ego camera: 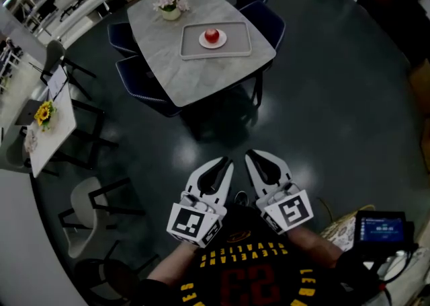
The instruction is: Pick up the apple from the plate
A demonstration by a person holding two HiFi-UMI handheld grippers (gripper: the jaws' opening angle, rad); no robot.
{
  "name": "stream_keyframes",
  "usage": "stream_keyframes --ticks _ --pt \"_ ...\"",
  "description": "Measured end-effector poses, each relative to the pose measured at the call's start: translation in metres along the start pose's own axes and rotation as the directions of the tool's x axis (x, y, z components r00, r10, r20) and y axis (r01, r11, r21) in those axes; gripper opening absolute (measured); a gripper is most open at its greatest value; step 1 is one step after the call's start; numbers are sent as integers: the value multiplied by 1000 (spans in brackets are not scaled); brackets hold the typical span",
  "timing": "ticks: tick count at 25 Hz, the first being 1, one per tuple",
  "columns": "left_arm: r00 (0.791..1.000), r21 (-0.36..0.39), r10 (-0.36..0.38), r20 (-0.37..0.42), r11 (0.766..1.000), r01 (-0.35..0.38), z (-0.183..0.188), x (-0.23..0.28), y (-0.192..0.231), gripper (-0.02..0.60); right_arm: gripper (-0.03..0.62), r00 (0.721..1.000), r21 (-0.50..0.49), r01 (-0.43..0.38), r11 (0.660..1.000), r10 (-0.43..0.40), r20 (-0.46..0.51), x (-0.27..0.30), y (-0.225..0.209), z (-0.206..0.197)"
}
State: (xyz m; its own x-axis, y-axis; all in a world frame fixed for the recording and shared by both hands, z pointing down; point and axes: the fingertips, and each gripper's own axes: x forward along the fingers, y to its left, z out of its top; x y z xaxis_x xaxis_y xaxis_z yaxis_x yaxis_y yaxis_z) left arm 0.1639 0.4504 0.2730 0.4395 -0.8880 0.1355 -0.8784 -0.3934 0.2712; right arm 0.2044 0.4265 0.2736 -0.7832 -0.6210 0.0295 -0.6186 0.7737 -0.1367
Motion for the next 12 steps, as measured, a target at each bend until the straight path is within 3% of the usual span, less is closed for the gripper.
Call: stream_keyframes --ticks 12 --pt "999 -8 -32 20 999 32 16 60 36 49 6 998 -12 63 998 -64 -23 37 -55 -4"
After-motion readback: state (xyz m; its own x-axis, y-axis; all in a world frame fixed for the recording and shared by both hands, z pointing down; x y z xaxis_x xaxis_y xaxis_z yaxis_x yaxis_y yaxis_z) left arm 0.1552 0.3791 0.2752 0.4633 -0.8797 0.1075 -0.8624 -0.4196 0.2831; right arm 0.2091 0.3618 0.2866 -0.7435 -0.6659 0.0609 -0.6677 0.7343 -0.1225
